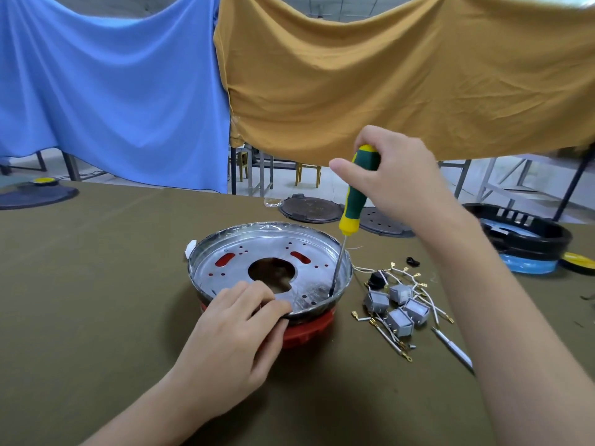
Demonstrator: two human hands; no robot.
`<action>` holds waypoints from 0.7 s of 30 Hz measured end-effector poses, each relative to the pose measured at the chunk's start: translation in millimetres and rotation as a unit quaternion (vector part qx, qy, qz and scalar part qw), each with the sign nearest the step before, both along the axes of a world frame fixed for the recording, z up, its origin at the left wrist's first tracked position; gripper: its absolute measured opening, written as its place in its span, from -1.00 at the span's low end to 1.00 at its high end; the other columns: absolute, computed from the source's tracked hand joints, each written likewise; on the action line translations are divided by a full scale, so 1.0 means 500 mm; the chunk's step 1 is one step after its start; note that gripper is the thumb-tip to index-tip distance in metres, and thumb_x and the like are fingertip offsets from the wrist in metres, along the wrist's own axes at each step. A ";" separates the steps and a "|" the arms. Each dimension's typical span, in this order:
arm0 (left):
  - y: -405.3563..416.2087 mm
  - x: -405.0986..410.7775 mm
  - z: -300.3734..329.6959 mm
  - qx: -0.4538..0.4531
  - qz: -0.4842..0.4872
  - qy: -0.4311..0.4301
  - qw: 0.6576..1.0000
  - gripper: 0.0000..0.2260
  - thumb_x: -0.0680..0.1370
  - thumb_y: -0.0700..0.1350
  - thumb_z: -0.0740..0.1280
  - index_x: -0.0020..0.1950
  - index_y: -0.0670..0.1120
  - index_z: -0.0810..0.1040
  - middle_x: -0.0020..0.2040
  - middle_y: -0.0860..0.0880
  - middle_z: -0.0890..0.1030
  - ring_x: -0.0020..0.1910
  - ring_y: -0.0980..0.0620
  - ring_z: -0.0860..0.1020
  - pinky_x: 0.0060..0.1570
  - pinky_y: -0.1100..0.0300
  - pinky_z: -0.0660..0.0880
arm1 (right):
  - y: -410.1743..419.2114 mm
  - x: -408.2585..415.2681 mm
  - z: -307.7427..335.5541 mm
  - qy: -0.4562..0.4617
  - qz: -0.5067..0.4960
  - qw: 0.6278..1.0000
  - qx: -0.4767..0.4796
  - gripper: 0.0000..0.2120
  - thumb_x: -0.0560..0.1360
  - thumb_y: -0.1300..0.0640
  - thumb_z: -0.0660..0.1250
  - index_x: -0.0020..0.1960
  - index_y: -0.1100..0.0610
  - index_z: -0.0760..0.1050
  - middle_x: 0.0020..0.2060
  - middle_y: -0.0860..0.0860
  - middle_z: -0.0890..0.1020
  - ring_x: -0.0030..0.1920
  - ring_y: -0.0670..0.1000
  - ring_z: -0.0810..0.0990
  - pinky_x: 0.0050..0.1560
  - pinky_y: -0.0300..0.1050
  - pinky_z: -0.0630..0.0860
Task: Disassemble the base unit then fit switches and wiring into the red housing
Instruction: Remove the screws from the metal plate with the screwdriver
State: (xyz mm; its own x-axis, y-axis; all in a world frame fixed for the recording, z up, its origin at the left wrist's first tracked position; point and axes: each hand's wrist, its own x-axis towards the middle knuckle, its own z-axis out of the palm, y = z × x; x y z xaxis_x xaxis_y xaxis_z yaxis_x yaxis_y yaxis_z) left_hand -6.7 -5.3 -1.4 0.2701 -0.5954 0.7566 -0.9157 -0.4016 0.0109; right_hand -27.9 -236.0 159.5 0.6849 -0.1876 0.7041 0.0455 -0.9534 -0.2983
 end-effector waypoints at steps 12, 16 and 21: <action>0.002 0.004 0.004 -0.002 -0.009 -0.018 1.000 -0.78 0.58 -0.13 0.28 0.03 -0.18 0.70 -0.18 -0.03 0.56 -0.27 -0.01 0.50 -0.33 0.04 0.53 | -0.006 -0.002 0.003 0.008 0.081 0.996 0.036 -0.77 0.55 -0.15 0.30 -0.10 0.02 0.51 -0.37 -0.07 0.49 -0.40 -0.10 0.38 -0.35 -0.14 0.31; 0.002 0.007 0.003 -0.007 -0.012 -0.014 1.000 -0.77 0.59 -0.11 0.28 0.03 -0.18 0.70 -0.17 -0.03 0.56 -0.26 -0.01 0.50 -0.32 0.04 0.53 | 0.021 0.008 -0.011 -0.003 0.015 1.000 0.001 -0.70 0.61 -0.15 0.17 0.00 0.08 0.47 -0.32 -0.04 0.46 -0.26 0.04 0.44 -0.26 -0.06 0.32; 0.005 0.007 0.004 -0.002 -0.016 -0.001 1.000 -0.78 0.60 -0.10 0.28 0.05 -0.15 0.68 -0.15 -0.01 0.54 -0.25 0.01 0.49 -0.30 0.05 0.52 | 0.000 -0.014 0.011 0.124 0.202 0.960 0.151 -0.69 0.58 0.11 0.18 0.29 -0.10 0.46 0.07 0.01 0.59 -0.22 -0.12 0.47 -0.25 -0.25 0.39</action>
